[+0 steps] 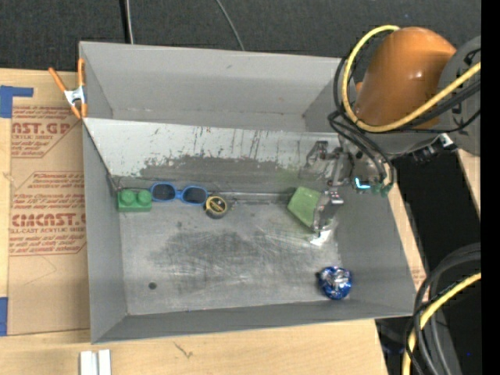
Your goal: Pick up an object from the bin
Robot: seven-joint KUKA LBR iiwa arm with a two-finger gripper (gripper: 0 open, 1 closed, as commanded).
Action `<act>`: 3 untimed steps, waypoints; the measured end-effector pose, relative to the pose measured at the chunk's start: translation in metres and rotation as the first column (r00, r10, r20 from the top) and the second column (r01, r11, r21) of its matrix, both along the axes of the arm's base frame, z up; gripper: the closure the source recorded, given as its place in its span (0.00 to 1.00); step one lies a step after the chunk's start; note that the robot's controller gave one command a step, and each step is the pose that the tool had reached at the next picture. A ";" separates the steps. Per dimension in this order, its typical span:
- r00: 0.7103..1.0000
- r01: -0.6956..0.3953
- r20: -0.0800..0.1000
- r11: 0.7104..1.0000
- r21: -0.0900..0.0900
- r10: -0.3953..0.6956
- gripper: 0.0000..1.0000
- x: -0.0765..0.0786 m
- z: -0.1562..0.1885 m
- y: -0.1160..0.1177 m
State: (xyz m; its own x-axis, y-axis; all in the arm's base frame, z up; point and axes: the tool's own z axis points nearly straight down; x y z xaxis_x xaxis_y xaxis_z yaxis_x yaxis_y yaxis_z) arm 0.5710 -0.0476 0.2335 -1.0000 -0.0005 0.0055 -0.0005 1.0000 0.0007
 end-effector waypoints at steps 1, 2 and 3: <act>1.000 0.011 0.011 1.000 -0.001 -0.011 0.00 0.004 -0.113 -0.059; 0.992 0.127 0.009 0.992 0.000 -0.127 0.00 0.023 -0.111 -0.079; 0.886 0.465 0.006 0.886 0.000 -0.465 0.00 0.012 -0.117 -0.073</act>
Offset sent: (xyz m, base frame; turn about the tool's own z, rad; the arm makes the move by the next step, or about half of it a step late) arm 0.0028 -0.0831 -0.1635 0.0156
